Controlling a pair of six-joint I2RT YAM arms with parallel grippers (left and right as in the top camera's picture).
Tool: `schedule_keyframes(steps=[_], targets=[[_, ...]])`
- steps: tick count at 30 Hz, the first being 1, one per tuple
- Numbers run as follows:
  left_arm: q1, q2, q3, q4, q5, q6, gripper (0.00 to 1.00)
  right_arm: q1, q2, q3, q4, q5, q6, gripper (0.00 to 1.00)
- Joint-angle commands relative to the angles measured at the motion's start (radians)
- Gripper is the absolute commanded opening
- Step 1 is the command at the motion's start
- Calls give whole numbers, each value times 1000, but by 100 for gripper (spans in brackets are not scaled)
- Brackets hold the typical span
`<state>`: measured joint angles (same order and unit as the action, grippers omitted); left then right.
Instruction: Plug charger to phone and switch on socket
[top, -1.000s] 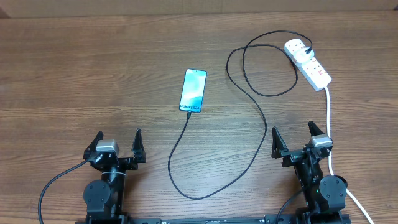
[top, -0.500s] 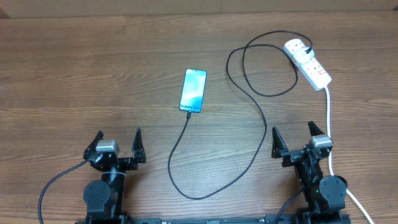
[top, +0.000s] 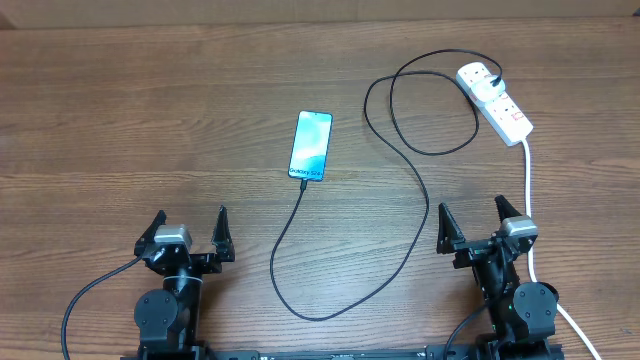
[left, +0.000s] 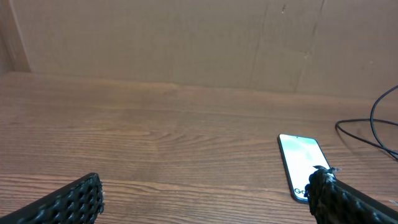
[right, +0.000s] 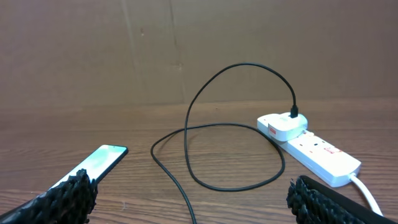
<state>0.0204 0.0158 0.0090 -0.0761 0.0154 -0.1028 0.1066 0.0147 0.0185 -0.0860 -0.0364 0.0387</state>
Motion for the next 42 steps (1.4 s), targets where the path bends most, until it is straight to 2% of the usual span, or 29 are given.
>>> schedule_keyframes(steps=[1,8,16,42], targets=[[6,-12,-4,-2,4,-13,99,5,-12,-10,2,16,6,100],[6,-12,-4,-2,3,-13,100,5,-12,-10,2,21,5,100],[6,-12,-4,-2,3,-13,100,5,-12,-10,2,24,-67,100],[6,-11,-4,-2,3,-13,99,5,-12,-10,2,24,-66,100]])
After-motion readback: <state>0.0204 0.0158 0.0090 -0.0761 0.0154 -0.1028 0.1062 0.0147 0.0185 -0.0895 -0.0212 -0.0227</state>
